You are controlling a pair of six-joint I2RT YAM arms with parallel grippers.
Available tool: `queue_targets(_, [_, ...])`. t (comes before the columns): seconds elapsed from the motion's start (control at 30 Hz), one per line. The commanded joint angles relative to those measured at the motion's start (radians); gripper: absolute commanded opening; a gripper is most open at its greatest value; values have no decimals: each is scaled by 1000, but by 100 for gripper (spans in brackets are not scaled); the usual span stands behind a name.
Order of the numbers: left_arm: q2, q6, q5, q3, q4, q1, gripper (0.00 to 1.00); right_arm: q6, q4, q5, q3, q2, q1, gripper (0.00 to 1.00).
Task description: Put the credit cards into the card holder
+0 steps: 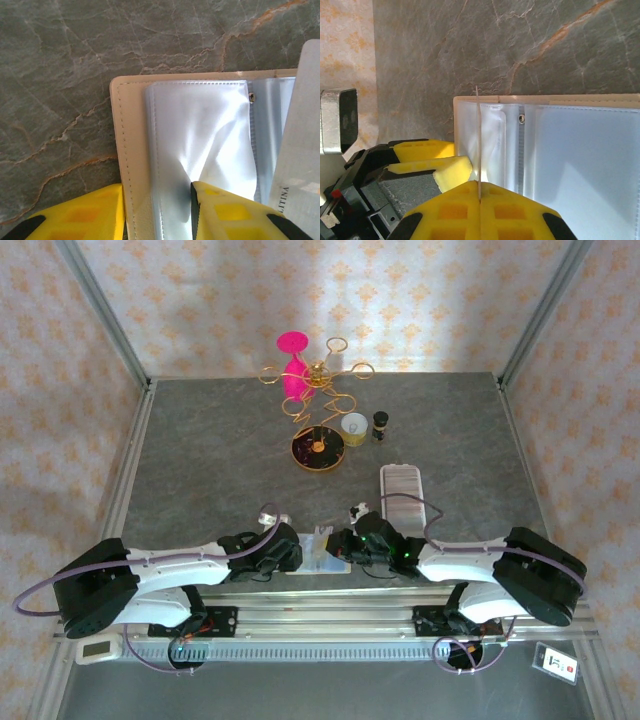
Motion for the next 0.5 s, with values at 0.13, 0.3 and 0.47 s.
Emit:
queue_targets(0.13, [-3, -13, -7, -25, -45, -5, 36, 12, -11, 78, -10, 21, 7, 0])
queue_targets(0.3, [-5, -16, -9, -25, -45, -4, 36, 10, -9, 82, -15, 21, 8, 0])
queue_targets(0.47, [-3, -17, -6, -25, -41, -4, 35, 10, 10, 67, -24, 35, 7, 0])
